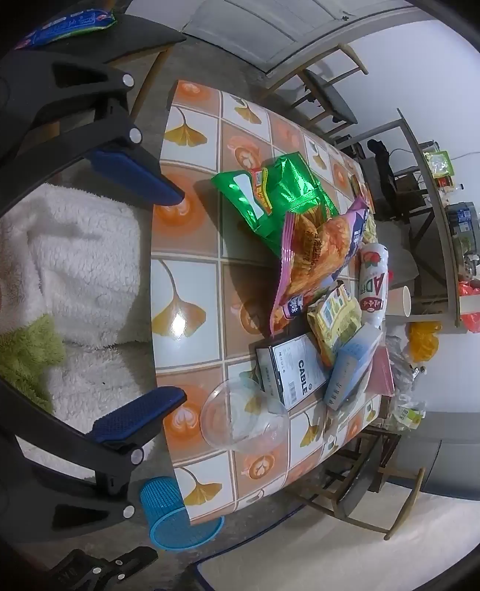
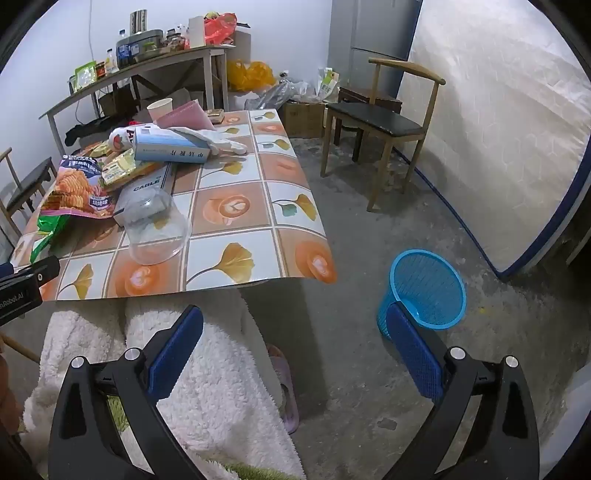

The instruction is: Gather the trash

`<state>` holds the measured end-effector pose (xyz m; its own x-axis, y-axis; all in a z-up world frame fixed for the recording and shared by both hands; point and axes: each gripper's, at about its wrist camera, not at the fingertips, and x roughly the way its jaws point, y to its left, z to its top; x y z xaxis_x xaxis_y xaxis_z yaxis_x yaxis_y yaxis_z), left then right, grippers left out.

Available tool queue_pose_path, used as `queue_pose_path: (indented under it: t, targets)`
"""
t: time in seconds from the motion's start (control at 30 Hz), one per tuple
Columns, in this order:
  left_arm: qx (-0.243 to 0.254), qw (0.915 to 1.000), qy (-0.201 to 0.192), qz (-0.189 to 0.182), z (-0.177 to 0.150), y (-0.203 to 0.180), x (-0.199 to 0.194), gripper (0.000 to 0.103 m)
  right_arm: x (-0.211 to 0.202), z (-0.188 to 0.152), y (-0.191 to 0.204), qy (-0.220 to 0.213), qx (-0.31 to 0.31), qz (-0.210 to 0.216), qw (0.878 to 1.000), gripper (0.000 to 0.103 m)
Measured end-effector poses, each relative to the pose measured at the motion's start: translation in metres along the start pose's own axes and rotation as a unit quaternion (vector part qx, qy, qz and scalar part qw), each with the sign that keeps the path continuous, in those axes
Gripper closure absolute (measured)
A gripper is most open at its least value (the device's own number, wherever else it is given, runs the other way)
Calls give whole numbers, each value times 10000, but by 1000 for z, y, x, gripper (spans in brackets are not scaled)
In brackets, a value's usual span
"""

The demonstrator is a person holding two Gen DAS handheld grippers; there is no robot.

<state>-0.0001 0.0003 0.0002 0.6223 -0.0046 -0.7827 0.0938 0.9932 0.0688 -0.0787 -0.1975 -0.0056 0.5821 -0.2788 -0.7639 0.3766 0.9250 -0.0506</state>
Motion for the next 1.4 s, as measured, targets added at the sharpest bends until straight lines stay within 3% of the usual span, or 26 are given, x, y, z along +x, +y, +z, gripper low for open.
queue_pose_path:
  t: [1.4]
  targets:
    - [24,10000,71,34,-3,6,10,9,0,2,4,8,-46,-78,10000,7]
